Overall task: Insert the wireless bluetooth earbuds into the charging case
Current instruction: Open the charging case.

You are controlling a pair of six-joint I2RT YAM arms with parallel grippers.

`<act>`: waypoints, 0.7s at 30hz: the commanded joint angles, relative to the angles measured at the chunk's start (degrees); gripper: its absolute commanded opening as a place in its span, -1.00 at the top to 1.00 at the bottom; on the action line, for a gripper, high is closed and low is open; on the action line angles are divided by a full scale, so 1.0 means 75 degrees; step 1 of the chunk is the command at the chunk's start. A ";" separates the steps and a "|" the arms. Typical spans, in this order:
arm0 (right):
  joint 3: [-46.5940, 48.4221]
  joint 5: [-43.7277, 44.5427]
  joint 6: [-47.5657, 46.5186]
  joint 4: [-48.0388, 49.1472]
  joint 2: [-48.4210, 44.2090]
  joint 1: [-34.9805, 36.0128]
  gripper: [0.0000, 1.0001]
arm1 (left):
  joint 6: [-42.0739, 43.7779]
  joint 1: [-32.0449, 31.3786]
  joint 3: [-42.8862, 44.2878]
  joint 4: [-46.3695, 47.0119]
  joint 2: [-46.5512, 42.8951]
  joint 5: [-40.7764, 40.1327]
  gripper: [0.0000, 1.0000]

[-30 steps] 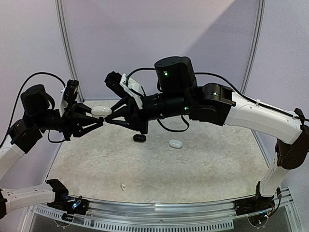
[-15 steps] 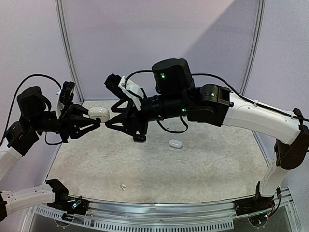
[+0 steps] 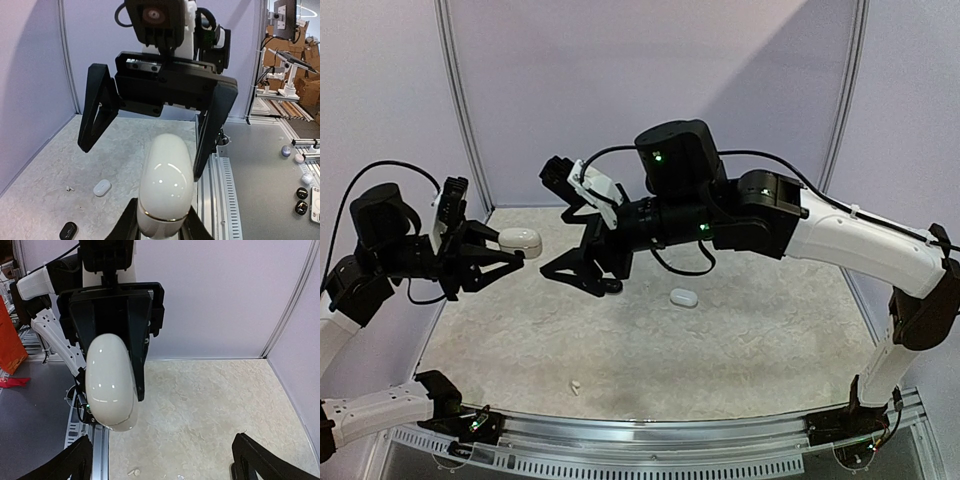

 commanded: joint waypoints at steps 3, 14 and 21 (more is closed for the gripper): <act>0.0387 -0.0158 0.0189 0.0334 0.0006 0.0025 -0.98 | 0.1014 -0.0122 0.0074 -0.0674 0.0015 -0.0302 1.00; 0.1005 0.0305 -0.0105 0.0126 0.0814 0.0027 -0.98 | 0.1043 -0.0135 0.0204 -0.0860 0.0093 -0.0499 1.00; 0.1018 0.0581 -0.0194 0.0241 0.0917 0.0020 -0.98 | 0.0963 -0.0167 0.0162 -0.0790 0.0178 -0.0371 1.00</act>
